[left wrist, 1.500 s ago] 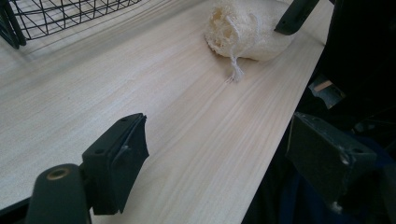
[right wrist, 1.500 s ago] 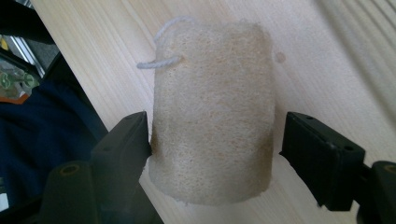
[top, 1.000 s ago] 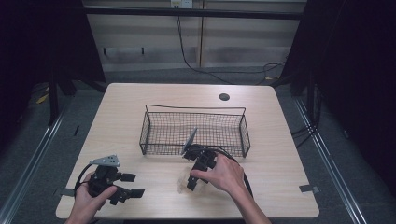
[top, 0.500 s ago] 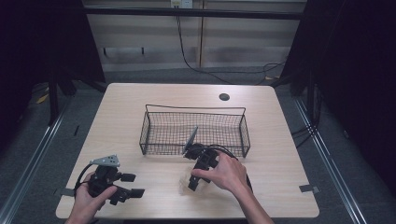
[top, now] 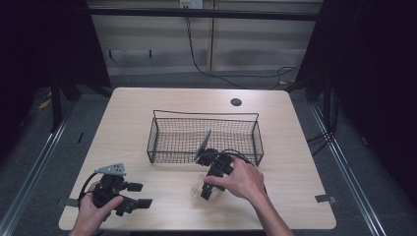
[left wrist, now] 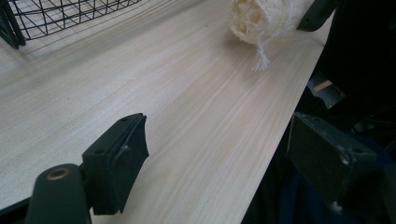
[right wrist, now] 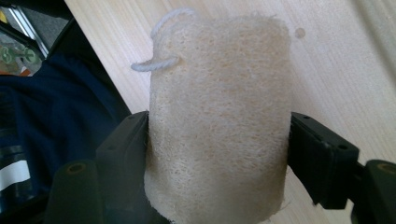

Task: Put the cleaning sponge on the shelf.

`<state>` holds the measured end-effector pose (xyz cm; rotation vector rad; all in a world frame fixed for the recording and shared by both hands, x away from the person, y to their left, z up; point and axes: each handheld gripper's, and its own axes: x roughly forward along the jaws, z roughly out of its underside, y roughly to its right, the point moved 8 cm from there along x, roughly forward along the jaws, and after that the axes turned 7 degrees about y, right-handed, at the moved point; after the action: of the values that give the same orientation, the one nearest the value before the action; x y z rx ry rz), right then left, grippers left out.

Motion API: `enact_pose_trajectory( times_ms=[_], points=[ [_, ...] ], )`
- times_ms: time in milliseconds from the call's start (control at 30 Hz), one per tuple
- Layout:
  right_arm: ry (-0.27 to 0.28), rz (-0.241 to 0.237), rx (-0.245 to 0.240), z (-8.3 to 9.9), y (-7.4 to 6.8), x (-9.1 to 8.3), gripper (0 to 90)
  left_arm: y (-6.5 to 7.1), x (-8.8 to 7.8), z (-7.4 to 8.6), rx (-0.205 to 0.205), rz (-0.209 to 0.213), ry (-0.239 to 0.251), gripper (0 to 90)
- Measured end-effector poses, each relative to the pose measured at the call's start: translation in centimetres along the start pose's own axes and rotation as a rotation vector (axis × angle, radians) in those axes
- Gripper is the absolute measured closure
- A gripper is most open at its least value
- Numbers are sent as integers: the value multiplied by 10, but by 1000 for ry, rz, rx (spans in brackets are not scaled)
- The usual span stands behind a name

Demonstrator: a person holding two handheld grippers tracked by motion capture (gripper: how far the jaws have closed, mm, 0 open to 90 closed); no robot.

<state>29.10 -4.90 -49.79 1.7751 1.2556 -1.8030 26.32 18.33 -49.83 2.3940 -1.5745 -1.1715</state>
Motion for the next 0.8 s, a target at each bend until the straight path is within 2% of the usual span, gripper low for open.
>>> enact_pose_trajectory(
  times_ms=[433, 800],
  points=[
    [2, 0, -34, -3, -5, -19, 254, 0, 0, 0, 0, 0, -1, 197],
    [2, 10, -39, -5, -6, -34, 254, 0, 1, 1, 2, 1, -6, 197]
  ],
)
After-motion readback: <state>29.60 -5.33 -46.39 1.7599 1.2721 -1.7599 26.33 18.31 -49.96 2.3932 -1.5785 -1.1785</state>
